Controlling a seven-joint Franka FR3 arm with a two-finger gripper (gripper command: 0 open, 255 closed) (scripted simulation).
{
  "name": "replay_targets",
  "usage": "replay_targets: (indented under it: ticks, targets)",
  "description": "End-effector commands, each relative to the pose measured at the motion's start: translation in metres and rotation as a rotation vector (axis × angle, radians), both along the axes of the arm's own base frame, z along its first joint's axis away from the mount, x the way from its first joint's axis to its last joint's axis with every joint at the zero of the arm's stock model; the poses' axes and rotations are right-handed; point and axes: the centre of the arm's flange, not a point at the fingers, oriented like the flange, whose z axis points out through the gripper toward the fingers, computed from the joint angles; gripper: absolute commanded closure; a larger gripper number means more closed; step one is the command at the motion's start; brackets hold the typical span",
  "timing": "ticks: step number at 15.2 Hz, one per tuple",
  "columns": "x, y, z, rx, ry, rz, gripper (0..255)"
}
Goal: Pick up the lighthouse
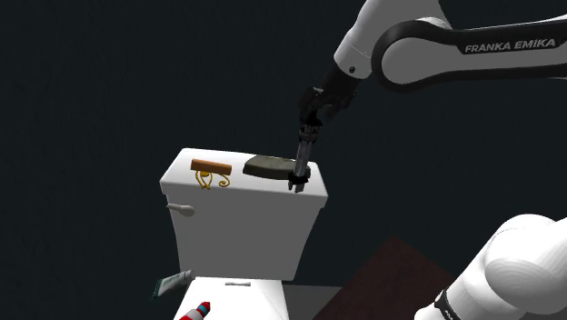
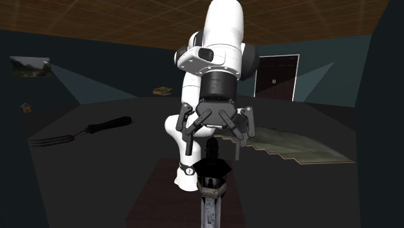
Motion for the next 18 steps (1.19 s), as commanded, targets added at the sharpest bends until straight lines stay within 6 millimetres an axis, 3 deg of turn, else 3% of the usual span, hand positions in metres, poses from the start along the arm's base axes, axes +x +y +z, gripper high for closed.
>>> replay_targets:
  ticks: [1, 5, 7, 8, 18]
  targets:
    - [0.001, 0.001, -0.009, 0.0, -0.003, -0.001, 0]
    - [0.001, 0.001, -0.034, 0.0, -0.003, -0.001, 0]
    - [0.001, 0.001, -0.034, 0.0, -0.003, -0.001, 0]
    - [0.001, 0.002, -0.034, 0.0, -0.003, -0.001, 255]
    - [0.001, 0.001, -0.028, 0.0, -0.003, -0.001, 255]
